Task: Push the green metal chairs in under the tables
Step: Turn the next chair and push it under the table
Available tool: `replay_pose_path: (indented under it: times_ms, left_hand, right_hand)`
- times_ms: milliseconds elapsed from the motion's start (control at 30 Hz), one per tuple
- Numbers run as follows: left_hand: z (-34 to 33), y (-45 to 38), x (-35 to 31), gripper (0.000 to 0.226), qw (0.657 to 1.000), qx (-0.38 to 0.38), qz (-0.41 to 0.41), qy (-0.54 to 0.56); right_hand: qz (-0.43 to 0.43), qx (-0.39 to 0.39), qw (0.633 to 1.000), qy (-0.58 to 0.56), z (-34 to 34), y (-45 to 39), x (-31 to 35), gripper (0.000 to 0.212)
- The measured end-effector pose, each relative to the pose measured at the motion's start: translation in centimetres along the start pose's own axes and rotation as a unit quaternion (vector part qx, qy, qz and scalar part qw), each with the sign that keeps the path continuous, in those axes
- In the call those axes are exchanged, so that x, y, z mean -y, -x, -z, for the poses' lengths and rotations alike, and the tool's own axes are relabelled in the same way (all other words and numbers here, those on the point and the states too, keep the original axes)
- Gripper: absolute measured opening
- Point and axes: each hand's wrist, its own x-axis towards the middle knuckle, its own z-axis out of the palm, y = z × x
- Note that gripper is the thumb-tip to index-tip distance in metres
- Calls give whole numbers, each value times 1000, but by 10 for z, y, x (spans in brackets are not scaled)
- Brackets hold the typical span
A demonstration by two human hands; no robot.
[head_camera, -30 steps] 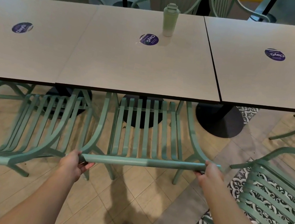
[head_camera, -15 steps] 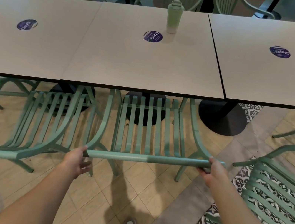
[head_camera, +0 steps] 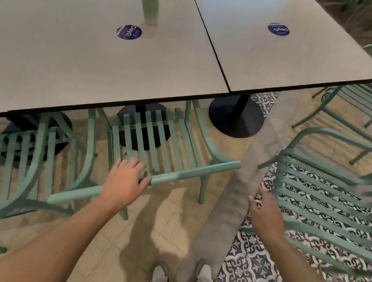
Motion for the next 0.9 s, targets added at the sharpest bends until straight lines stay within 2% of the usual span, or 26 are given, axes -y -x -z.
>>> replay_pose_path:
  times_ms: [67, 167, 267, 367, 500, 733, 900]
  left_hand:
    - [1, -13, -40, 36, 995, 1, -100, -13]
    - [2, -25, -103, 41, 973, 23, -224, -47]
    - [8, -27, -166, 45, 945, 36, -311, -91]
    - [11, -23, -241, 36, 915, 34, -385, -113]
    - [9, -13, -363, 39, 895, 49, -426, -123]
    - [1, 16, -594, 41, 859, 14, -499, -114]
    - [4, 22, -712, 42, 844, -6, -519, -134]
  right_hand:
    - [-17, 14, 999, 42, 15, 10, -32, 53]
    - [12, 38, 992, 117, 37, 23, -78, 64]
    - [44, 39, 983, 175, 70, 35, -111, 58]
    - [36, 14, 982, 185, 107, 48, -149, 65]
    - [1, -20, 988, 150, 154, 62, -218, 57]
    - [-82, -90, 982, 143, 263, 92, -375, 58]
    - [-104, -150, 970, 163, 349, 83, -456, 57]
